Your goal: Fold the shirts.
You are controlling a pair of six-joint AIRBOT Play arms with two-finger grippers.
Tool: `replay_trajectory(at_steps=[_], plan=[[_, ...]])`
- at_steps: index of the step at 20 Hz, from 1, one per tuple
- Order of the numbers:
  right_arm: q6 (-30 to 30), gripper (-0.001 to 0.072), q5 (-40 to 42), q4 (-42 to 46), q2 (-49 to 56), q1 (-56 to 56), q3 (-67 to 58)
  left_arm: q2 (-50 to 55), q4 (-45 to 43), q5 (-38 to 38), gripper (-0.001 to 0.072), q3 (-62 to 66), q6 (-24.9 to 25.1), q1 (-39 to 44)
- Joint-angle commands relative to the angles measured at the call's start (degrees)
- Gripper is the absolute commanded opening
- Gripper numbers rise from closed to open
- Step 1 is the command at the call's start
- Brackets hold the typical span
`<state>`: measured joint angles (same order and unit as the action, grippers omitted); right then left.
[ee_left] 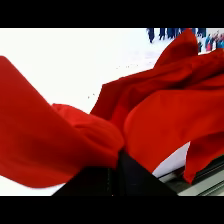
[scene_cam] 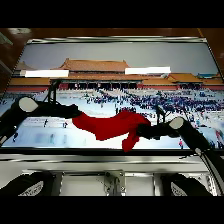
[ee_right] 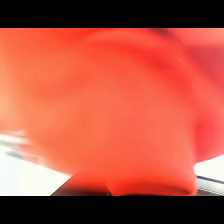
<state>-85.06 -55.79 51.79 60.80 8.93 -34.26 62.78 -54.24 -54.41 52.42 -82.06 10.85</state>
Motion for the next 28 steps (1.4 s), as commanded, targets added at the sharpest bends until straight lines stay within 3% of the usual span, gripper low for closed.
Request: replay_trajectory(at_steps=[1, 3, 5, 10, 16, 20, 25, 28], plan=[[1.5, 0.0066, -16.7, 20.4, -8.1, 0.2, -14.0, -2.2, -0.4, -3.0, 0.0043, 9.8, 2.0, -5.6], [1.3, 0.0066, -24.0, 34.2, -13.8, 0.2, -25.9, -5.0, -0.8, -4.2, 0.0043, 20.2, 2.4, -9.7], [1.0, 0.0066, -24.3, 42.6, -18.3, 0.2, -38.0, -8.1, -0.8, -4.3, 0.0043, 31.2, 3.4, -12.7], [-1.3, 0.0066, -22.8, 39.8, -21.0, 0.2, -59.1, -14.4, -0.8, -5.8, 0.0043, 49.7, 3.4, -13.3], [-1.8, 0.0066, -30.8, 37.7, -21.0, 0.2, -66.8, -19.5, -12.2, -16.4, 0.0043, 50.7, 1.2, -13.4], [-5.7, 0.0066, -50.6, 37.4, -17.6, 0.2, -65.8, -18.8, -17.6, -21.5, 0.0044, 47.8, 1.3, -13.4], [-6.8, 0.0066, -49.9, 33.0, -15.0, 0.2, -44.5, -18.1, -18.3, -21.7, 0.0044, 31.7, 1.5, -13.4], [-5.6, 0.0066, -39.0, 32.2, -11.4, 0.2, -27.9, -15.3, -18.4, -19.1, 0.0044, 22.5, 2.1, -13.3]])
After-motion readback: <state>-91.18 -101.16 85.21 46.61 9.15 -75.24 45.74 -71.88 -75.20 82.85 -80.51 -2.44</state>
